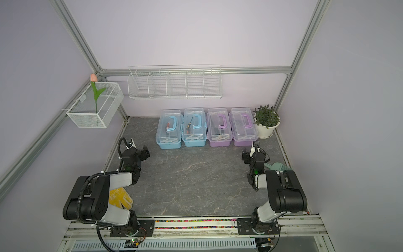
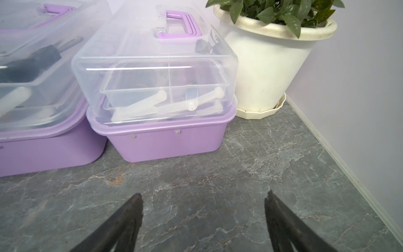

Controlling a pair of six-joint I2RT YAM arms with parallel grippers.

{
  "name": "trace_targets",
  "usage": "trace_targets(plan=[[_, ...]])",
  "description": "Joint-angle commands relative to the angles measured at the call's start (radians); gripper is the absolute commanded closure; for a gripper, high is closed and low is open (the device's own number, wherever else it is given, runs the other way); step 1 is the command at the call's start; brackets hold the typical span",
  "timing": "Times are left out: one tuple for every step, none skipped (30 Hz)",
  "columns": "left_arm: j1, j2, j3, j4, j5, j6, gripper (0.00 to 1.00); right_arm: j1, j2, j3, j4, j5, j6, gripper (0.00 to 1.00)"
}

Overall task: Close toolboxes
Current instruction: Reset both arms

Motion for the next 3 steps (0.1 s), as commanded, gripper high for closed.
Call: trace_targets(plan=[[0.004,0.003,0.001,0.029,0.005,0.010,0.01,0.005,0.003,0.012,0.007,-0.010,-0.026,0.12],[0.004,0.004,0.000,0.029,0.005,0.010,0.00,0.005,0.001,0.010,0.008,-0.009,-0.026,0.12],[0.005,0.005,0.001,0.029,0.005,0.009,0.00,0.006,0.001,0.006,0.016,-0.007,-0.027,0.12]])
